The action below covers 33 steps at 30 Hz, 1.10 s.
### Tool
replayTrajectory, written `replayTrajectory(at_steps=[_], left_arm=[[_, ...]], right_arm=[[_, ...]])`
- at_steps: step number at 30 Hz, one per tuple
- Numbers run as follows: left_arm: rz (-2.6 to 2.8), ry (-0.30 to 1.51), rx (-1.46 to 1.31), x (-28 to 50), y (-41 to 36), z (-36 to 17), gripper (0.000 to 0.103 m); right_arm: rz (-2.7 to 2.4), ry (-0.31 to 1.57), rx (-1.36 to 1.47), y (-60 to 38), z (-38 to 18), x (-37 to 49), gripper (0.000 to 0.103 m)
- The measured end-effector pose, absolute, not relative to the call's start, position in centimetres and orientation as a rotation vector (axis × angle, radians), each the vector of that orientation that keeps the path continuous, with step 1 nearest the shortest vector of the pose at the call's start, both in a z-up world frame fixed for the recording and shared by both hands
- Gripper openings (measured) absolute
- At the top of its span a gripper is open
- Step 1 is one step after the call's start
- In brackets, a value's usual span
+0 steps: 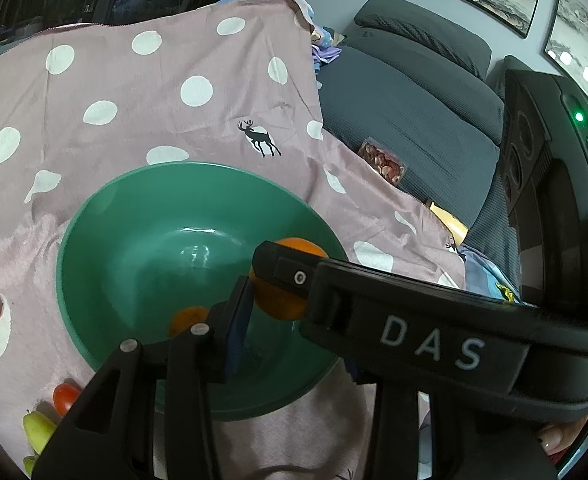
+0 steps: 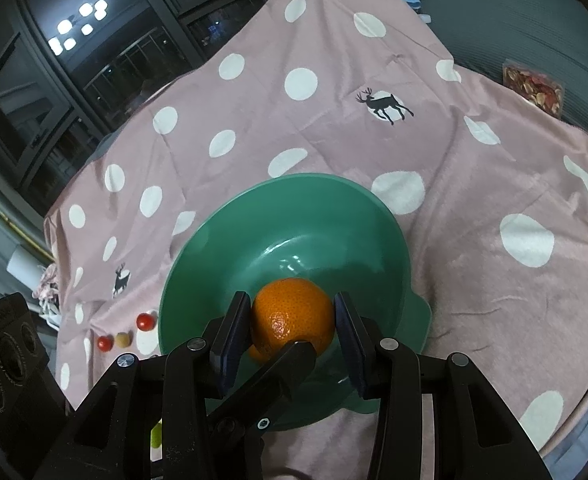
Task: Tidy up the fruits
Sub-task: 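Open the right gripper to release the orange inside the bowl, then move the open right gripper back over the cloth to a green plum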
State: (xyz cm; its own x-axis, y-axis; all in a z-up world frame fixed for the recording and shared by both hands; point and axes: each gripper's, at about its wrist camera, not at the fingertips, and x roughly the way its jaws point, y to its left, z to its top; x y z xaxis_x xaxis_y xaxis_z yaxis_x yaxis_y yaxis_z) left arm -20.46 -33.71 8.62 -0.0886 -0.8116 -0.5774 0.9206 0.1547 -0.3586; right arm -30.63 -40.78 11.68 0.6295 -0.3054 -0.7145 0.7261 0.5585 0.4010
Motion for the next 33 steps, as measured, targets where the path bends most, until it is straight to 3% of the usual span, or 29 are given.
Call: replayTrajectory(at_steps=[33], left_arm=[[-1.416, 0.848, 0.169, -19.6, -33.9, 7.7, 0.036]], right_arm=[[-0.630, 0.664, 0.757, -40.6, 10.8, -29.5, 0.043]])
